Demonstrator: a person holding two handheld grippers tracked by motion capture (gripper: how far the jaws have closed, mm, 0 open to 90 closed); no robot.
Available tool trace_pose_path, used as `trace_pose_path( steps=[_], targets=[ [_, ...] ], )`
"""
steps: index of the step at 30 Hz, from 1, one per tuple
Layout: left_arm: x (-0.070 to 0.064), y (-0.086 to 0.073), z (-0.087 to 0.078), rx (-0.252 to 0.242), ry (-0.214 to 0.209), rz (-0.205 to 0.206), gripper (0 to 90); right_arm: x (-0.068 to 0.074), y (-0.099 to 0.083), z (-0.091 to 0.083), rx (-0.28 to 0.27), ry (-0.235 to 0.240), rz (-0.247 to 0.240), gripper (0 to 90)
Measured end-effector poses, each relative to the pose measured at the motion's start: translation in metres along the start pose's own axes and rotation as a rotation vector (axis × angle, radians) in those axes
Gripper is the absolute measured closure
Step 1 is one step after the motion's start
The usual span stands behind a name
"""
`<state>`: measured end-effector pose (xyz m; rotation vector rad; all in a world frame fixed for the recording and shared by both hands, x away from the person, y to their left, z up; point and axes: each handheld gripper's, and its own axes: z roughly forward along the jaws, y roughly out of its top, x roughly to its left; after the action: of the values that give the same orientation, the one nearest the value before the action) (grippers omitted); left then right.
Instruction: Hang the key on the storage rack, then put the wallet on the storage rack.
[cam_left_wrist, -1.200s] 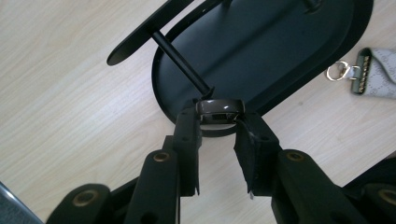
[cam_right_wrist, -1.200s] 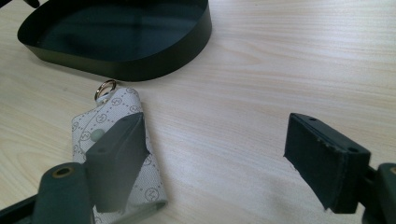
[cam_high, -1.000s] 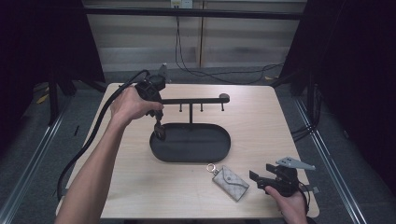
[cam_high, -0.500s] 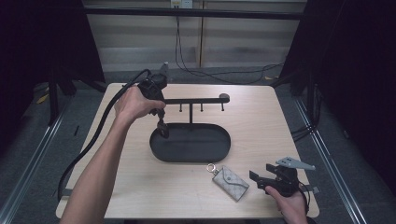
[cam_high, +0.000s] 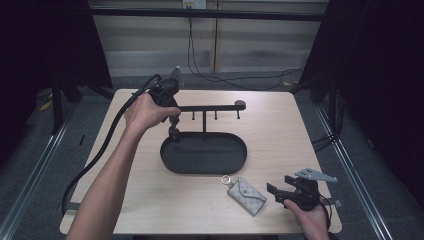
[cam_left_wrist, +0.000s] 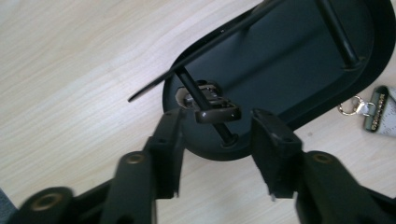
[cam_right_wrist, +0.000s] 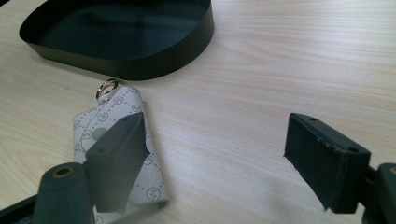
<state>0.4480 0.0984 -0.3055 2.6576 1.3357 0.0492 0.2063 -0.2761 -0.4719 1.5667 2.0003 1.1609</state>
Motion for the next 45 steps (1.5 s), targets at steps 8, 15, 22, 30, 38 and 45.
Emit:
trace_pose_path(
  steps=[8, 15, 22, 30, 38, 45],
  targets=[
    [0.006, -0.009, -0.001, -0.047, -0.065, -0.002, 38.1, 0.001, 0.000, 0.001, 0.002, -0.001, 0.002, 20.5],
    [0.016, -0.024, -0.001, -0.088, -0.080, -0.009, 30.0, 0.001, 0.001, 0.002, 0.006, 0.000, 0.001, 20.5],
    [0.030, -0.044, -0.002, -0.192, -0.098, 0.009, 25.1, 0.001, 0.001, 0.002, 0.005, -0.003, 0.006, 20.3],
    [0.043, -0.073, -0.005, -0.320, -0.138, 0.025, 18.3, 0.001, 0.001, 0.002, 0.005, -0.006, -0.002, 20.2],
    [0.053, -0.092, 0.000, -0.397, -0.165, 0.004, 18.0, 0.001, 0.001, 0.001, 0.005, -0.008, -0.001, 20.2],
    [0.057, -0.110, 0.010, -0.438, -0.168, 0.003, 18.4, 0.001, 0.001, 0.001, 0.001, -0.006, -0.001, 20.1]
  ],
)
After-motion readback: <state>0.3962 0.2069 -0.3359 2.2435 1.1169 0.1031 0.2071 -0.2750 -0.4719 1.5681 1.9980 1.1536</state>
